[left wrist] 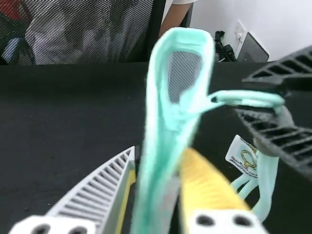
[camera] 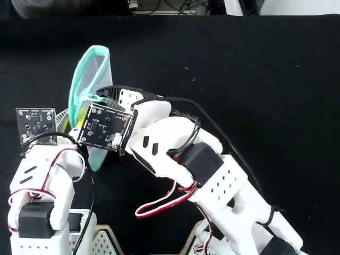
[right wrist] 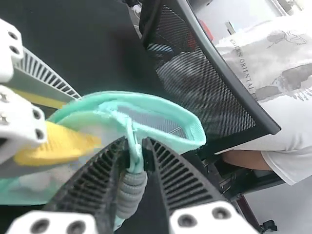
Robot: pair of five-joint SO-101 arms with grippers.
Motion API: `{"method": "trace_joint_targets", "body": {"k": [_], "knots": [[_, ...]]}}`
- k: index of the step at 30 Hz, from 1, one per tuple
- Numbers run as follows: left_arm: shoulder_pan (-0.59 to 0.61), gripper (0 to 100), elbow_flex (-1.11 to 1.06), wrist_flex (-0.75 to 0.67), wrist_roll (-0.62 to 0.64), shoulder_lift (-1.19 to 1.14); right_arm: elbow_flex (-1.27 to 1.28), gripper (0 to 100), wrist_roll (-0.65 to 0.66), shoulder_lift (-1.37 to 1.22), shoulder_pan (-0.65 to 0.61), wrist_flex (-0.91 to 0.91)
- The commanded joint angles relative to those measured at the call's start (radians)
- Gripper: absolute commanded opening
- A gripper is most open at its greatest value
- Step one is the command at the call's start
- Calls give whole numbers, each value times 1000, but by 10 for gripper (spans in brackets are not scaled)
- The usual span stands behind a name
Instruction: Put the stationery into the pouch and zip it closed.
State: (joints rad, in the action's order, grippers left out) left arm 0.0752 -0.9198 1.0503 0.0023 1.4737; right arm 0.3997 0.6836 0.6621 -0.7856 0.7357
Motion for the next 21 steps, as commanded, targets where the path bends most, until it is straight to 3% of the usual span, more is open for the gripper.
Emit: {"method": "trace_joint_targets", "body": {"k": [1, 5, 11, 21], "knots": [[-35, 66, 61, -2, 0, 6, -36, 12, 3, 8, -9, -5], [-85, 66, 54, -2, 3, 6, -39, 12, 2, 10, -9, -5], [-84, 69, 54, -2, -3, 6, -35, 15, -83, 10, -9, -34], [-84, 69, 54, 2, -3, 6, -39, 16, -98, 10, -11, -35]]}}
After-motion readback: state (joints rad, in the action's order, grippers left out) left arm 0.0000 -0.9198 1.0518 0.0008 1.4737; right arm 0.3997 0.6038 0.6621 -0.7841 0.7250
